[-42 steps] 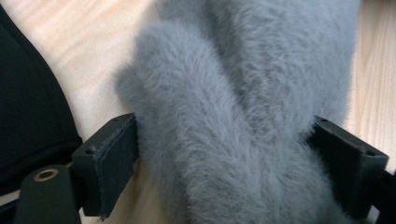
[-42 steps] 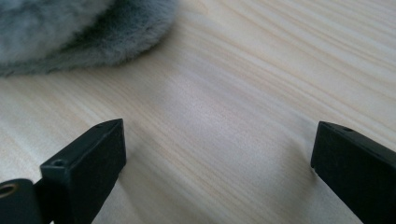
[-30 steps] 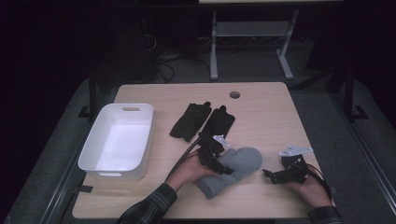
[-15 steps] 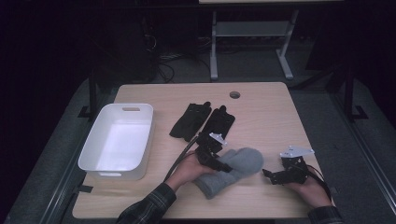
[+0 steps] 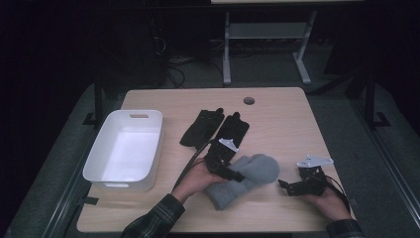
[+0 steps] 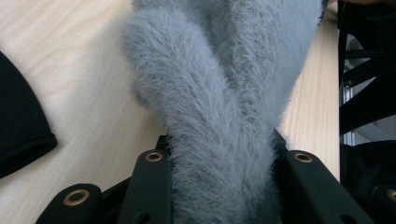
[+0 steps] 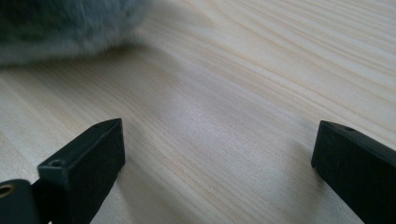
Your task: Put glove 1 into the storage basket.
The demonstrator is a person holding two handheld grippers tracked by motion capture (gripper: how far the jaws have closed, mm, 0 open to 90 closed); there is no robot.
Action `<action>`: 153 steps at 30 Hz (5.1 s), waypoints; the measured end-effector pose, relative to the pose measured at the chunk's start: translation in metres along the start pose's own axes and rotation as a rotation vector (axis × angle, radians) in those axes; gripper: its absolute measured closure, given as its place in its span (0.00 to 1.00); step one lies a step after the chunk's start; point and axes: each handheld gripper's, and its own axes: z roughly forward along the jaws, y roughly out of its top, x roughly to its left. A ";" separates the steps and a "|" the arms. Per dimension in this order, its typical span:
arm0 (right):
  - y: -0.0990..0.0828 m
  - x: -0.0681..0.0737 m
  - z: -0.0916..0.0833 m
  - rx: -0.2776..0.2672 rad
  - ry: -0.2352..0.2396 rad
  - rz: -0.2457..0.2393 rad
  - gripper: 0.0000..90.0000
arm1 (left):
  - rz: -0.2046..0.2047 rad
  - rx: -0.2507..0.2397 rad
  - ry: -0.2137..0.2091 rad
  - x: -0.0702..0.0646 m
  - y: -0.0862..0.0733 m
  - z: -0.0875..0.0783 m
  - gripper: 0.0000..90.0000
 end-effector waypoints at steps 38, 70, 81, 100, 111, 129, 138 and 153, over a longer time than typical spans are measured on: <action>0.000 0.000 0.000 -0.001 -0.001 -0.004 0.03 | -0.114 -0.145 0.214 0.024 -0.006 -0.169 0.72; 0.000 0.000 0.000 0.000 0.000 -0.003 0.03 | -0.430 -0.251 0.418 0.088 -0.131 -0.269 0.72; 0.000 0.000 0.000 0.000 0.000 -0.002 0.03 | -0.566 -0.200 0.433 0.123 -0.163 -0.248 0.71; 0.000 0.000 0.000 -0.001 0.000 -0.001 0.03 | -0.566 -0.095 0.570 0.135 -0.173 -0.232 0.25; 0.000 0.000 0.000 -0.001 0.000 -0.001 0.03 | -0.474 -0.202 0.600 0.115 -0.152 -0.245 0.16; 0.000 0.000 0.000 0.000 0.000 0.001 0.03 | -0.291 -0.295 0.448 0.075 -0.088 -0.207 0.20; 0.000 0.000 0.000 0.000 -0.001 0.000 0.03 | -0.191 -0.301 0.402 0.054 -0.060 -0.180 0.38; 0.000 0.000 0.000 0.000 0.000 0.000 0.03 | -0.124 -0.230 0.348 0.043 -0.017 -0.103 0.99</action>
